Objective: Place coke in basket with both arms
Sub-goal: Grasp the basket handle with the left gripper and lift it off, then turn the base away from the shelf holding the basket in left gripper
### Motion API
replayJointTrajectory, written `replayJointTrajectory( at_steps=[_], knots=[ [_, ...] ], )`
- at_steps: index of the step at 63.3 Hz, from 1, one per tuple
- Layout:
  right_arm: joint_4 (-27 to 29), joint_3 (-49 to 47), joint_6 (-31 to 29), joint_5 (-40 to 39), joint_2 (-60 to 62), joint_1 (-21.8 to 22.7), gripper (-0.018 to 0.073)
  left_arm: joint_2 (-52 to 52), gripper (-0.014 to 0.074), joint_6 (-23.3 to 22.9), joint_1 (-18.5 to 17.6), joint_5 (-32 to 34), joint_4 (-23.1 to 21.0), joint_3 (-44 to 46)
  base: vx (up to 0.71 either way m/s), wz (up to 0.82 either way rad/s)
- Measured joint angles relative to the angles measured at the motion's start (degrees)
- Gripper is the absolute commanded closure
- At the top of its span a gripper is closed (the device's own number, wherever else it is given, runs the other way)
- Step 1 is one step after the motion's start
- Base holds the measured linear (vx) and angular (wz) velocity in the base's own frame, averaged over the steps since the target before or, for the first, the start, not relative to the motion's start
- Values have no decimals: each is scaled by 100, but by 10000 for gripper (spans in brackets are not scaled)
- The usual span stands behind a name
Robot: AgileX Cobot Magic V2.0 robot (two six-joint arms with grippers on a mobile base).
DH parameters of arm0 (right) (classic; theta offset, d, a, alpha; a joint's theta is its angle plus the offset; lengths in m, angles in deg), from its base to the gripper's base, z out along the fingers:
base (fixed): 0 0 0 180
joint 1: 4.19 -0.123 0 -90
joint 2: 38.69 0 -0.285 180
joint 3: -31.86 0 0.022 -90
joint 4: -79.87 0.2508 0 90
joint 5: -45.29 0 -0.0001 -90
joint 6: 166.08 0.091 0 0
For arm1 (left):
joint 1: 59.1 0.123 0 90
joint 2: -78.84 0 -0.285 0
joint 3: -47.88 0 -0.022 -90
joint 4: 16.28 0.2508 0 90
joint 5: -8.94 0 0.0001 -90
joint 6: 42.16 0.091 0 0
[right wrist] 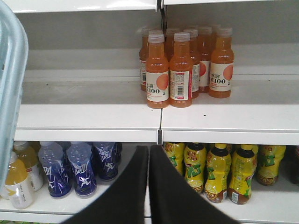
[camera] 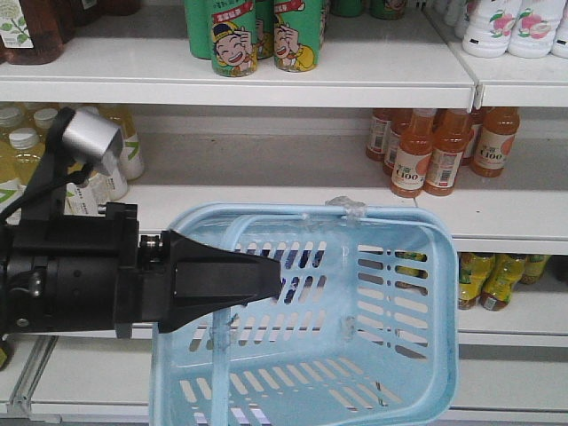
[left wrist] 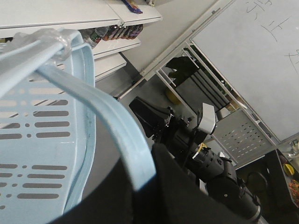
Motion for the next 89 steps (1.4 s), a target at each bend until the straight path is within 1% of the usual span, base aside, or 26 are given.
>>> replayJointTrajectory(
  at_steps=[57, 72, 89],
  knots=[
    [0, 0, 0, 0, 0, 0, 564, 0, 603, 0, 0, 27, 0, 0, 0, -1],
    [0, 0, 0, 0, 0, 0, 564, 0, 603, 0, 0, 27, 0, 0, -4, -26],
    [0, 0, 0, 0, 0, 0, 564, 0, 603, 4, 0, 27, 0, 0, -5, -46]
  ],
)
